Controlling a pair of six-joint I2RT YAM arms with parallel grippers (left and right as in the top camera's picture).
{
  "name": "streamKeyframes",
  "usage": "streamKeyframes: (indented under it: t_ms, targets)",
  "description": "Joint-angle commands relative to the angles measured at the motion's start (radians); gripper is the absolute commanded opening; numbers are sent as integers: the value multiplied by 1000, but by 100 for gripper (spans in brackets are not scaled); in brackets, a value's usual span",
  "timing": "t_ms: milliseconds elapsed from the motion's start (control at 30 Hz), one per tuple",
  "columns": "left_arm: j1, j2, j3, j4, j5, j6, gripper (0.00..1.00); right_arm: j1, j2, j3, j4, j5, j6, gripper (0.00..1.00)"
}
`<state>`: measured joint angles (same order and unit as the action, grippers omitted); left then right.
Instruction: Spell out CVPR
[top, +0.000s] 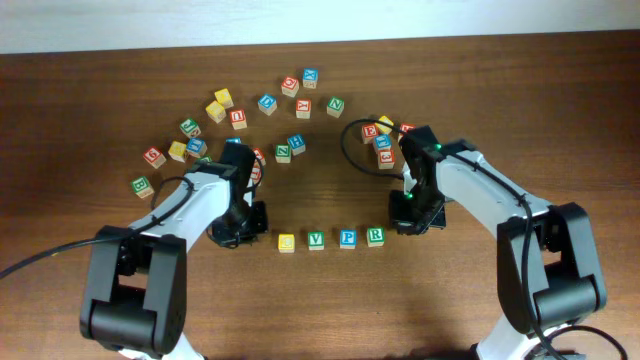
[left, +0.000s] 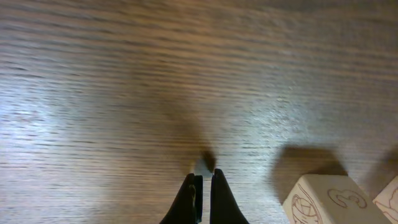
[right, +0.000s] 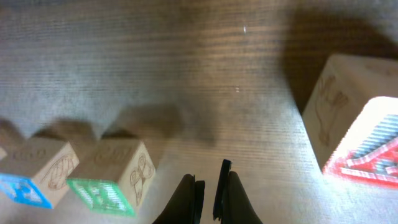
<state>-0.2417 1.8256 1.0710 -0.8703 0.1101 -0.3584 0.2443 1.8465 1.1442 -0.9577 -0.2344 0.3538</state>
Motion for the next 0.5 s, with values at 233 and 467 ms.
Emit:
streamKeyframes:
  t_ms: [233,467]
  targets:
    - [-60,9,-7,2,100,0,1,51,-4,-63,84,-103,25,4]
    - [-60,9,-7,8,138,1,1,130,10,-63,137,-99,46,4]
